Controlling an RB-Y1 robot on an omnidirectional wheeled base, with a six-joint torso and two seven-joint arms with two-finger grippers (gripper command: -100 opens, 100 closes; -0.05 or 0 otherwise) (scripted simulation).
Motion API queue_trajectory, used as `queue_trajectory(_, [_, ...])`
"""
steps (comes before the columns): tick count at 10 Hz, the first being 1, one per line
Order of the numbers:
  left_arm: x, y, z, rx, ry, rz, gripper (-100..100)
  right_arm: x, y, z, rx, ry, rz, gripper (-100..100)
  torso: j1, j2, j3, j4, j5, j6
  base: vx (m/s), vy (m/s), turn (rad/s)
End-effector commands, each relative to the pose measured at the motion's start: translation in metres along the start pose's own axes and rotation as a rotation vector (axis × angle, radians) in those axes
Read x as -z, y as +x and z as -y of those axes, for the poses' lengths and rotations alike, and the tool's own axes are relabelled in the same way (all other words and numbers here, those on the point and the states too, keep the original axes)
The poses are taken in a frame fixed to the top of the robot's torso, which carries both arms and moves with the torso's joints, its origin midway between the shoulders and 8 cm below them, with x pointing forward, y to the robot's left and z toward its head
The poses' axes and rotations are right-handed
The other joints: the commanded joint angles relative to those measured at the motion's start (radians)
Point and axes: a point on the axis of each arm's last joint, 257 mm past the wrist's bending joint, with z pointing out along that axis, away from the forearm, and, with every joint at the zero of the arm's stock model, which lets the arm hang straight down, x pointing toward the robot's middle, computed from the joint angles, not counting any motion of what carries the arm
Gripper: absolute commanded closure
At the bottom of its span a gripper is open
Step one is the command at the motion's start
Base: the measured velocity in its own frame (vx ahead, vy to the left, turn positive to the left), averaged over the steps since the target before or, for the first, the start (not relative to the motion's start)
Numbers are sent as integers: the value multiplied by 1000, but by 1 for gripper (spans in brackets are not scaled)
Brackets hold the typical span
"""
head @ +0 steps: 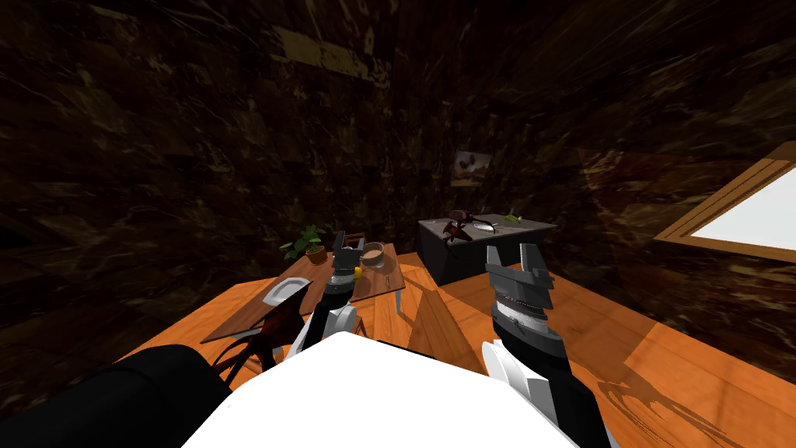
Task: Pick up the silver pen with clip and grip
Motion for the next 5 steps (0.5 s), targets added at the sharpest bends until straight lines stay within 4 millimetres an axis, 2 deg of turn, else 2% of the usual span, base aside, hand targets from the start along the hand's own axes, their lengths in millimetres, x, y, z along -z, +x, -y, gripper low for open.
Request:
queue_trajectory(1, [3,2,-10,-19,-27,-25,-100,0,0,0,0,0,0,0,0,0,0,0,0,0,12,-22,-20])
queue_trajectory(3, [10,4,-31,-56,-82,-64,-100,0,0,0,0,0,0,0,-3,-2,-1,0,-1,0,36,-73,-37])
queue_trajectory(5, [21,3,-60,-108,-157,-104,-100,0,0,0,0,0,0,0,-7,-3,-2,-1,-2,0,61,-132,-51])
